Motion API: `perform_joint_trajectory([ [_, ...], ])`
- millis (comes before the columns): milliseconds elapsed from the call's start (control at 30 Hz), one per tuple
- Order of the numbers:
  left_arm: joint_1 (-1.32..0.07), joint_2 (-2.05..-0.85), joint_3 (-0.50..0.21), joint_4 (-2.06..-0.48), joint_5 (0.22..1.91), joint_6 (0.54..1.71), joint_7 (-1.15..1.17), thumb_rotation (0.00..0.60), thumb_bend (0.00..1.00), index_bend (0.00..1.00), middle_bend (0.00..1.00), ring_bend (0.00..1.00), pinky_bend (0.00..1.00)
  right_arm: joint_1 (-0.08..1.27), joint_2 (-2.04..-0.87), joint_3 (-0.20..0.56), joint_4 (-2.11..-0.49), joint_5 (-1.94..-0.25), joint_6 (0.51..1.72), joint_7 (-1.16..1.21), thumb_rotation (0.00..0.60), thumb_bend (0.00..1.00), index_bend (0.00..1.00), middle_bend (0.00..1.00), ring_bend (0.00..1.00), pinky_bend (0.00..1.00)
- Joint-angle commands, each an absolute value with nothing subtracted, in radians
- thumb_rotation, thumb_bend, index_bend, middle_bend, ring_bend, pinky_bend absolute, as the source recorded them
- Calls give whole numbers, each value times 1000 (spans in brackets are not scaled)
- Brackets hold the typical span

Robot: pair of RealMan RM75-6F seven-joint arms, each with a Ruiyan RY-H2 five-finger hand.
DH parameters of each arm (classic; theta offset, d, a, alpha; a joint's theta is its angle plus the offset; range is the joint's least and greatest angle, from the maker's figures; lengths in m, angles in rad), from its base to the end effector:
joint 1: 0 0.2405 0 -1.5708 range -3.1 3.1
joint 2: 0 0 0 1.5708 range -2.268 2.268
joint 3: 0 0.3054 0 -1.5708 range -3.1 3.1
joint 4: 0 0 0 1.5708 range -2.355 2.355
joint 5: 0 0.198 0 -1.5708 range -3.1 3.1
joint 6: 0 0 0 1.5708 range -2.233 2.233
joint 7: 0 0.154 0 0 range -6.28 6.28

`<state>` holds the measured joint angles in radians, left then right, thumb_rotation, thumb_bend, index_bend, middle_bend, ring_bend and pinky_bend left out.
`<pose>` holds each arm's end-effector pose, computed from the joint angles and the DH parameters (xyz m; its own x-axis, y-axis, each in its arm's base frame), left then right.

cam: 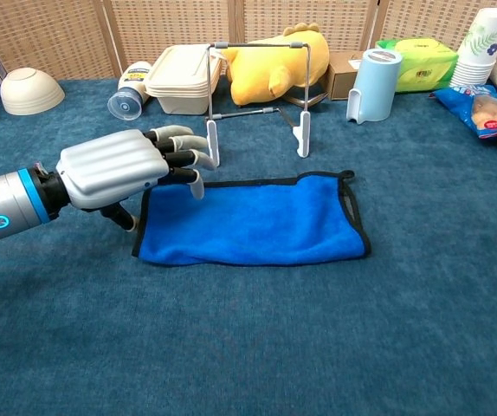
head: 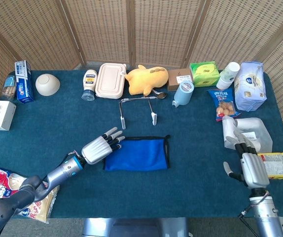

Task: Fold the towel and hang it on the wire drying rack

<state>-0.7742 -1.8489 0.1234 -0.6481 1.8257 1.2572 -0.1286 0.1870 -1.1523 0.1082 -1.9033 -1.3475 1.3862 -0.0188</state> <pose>-0.2081 0.3697 -0.0773 0.6674 -0.0923 0.7390 0.3933 -0.7990 -0.4550 -0.2874 -0.2285 0.1578 0.0822 -0.0684 0.9943 -0.9966 -0.0010 0.0823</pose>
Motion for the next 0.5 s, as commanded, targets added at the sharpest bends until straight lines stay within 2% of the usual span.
perform_joint_trajectory([
  [33, -777, -1852, 128, -645, 1828, 1257, -133, 600, 362, 354, 201, 0, 0, 185, -1151, 109, -1904, -1349, 1388, -17, 600, 372, 132, 41, 0, 0],
  [367, -783, -1864, 132, -627, 1827, 1280, -176, 600, 400, 512, 299, 59, 0, 181, -1147, 114, -1911, -1354, 1391, -10, 600, 360, 133, 41, 0, 0],
  [500, -779, -1855, 136, -620, 1825, 1289, -186, 600, 418, 537, 322, 75, 0, 181, -1148, 116, -1912, -1354, 1389, -12, 600, 357, 134, 41, 0, 0],
])
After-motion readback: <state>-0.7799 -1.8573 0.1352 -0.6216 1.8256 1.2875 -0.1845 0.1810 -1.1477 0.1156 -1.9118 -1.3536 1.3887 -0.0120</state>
